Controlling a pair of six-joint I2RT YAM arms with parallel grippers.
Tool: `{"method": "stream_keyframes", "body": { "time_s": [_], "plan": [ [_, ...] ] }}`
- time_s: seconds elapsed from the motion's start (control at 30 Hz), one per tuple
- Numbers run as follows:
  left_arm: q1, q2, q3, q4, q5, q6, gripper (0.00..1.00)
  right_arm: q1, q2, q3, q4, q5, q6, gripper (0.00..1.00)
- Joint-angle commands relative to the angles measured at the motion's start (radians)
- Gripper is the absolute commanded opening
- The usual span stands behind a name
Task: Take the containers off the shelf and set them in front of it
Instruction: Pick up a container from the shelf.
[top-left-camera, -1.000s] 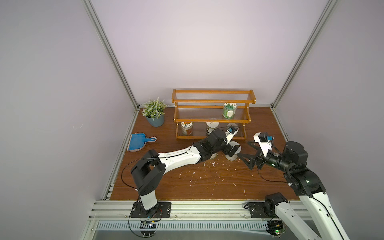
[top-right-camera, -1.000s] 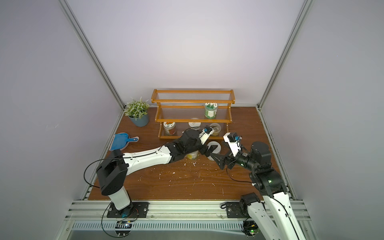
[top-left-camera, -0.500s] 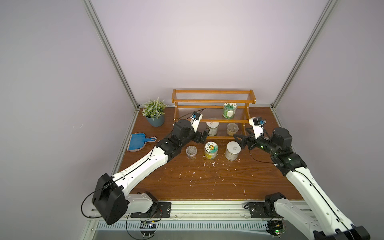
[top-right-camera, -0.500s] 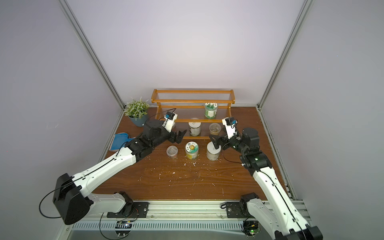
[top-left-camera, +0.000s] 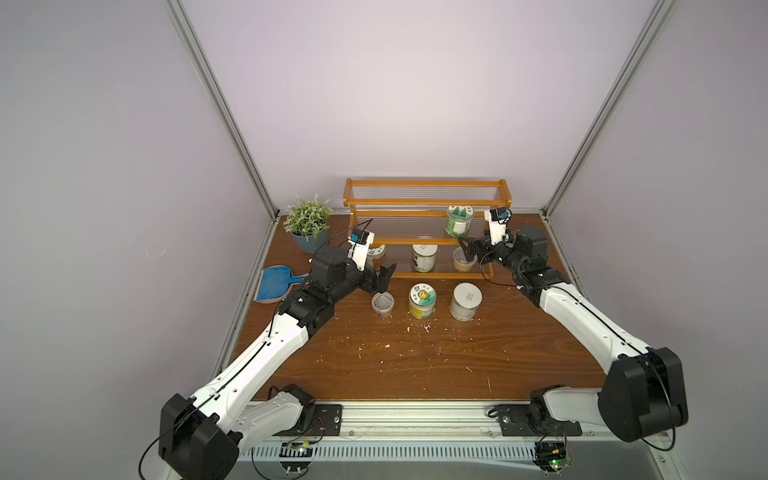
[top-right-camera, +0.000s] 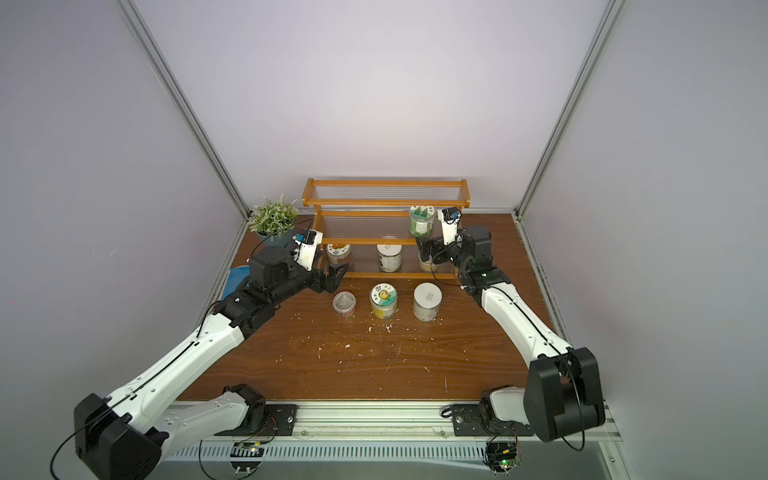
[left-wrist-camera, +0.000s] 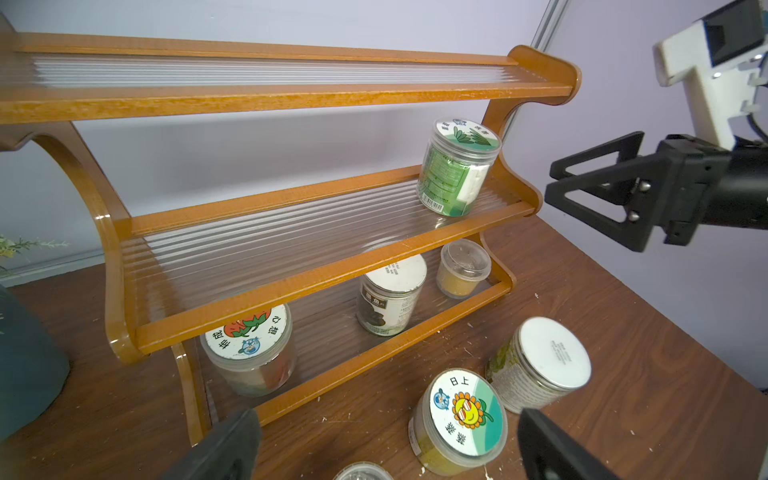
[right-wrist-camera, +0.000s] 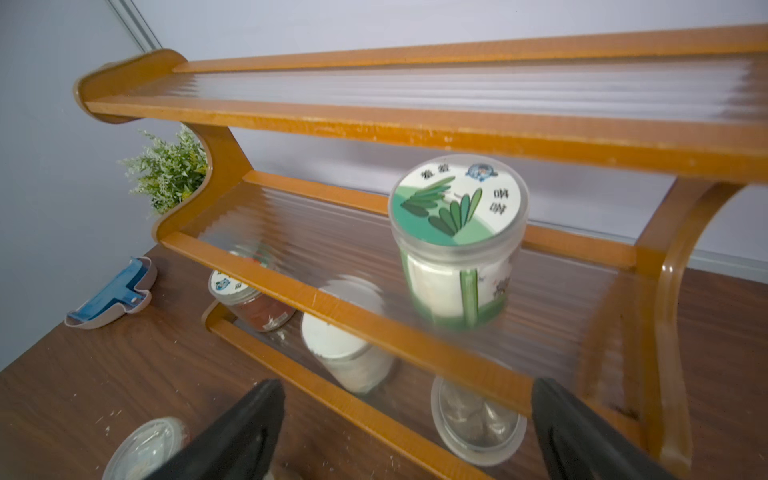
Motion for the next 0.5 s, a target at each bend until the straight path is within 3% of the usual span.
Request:
{"method": "stream_keyframes", "body": {
  "time_s": [0.0,0.47],
  "plan": [
    [0.009,-0.013,-0.008,-0.012,0.041,-0.013,1.00,0.002,0.049,0.070,0.096,0.014,0.004,0.99],
    [0.010,-0.013,-0.027,0.012,0.076,-0.029,1.00,0.002,0.257,0.205,0.177,0.054,0.021,0.99]
  ]
}}
